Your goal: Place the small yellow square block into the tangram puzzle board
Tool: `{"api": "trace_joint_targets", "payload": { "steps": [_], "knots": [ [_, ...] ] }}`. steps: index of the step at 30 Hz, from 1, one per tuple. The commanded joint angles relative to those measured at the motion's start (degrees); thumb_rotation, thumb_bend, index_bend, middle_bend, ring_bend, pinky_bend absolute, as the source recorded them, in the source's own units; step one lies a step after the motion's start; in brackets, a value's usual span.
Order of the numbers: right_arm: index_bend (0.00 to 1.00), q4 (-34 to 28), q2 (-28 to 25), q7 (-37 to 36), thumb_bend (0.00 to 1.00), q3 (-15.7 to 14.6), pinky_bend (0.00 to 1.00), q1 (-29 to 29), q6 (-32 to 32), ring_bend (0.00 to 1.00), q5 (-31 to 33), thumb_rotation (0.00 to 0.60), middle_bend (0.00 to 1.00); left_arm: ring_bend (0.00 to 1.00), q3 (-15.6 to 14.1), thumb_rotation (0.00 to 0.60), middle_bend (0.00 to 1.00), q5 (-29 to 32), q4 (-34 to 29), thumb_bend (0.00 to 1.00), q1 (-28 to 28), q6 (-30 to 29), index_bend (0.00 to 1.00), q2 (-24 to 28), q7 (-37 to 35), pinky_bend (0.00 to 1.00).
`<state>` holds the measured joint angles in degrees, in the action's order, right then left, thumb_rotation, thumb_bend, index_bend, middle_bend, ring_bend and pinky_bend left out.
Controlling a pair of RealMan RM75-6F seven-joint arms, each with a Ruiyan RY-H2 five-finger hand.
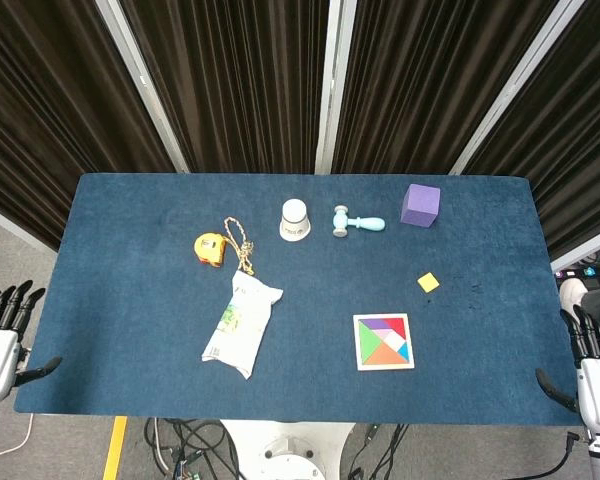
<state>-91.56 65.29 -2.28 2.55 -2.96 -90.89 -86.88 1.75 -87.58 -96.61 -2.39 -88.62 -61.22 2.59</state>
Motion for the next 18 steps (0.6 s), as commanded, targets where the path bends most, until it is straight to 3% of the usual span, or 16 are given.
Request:
{"api": "trace_joint_targets", "payload": {
  "steps": [1, 18],
  "knots": [
    [0.0, -0.4, -0.1, 0.4, 0.17, 0.0, 0.0, 0.0, 0.0, 0.0, -0.1, 0.6, 0.0, 0.0, 0.0, 0.6, 0.02, 0.0, 0.3, 0.0, -0.1, 0.3, 0.09, 0.0, -0.5, 0.04],
    [0.0, -1.7, -0.8, 2.0, 0.17, -0.3, 0.0, 0.7, 1.3, 0.0, -0.5, 0.6, 0.0, 0.0, -0.2, 0.6, 0.02, -0.1, 1.2, 0.0, -0.3, 0.9, 0.09, -0.1, -1.7, 0.04]
  ]
}}
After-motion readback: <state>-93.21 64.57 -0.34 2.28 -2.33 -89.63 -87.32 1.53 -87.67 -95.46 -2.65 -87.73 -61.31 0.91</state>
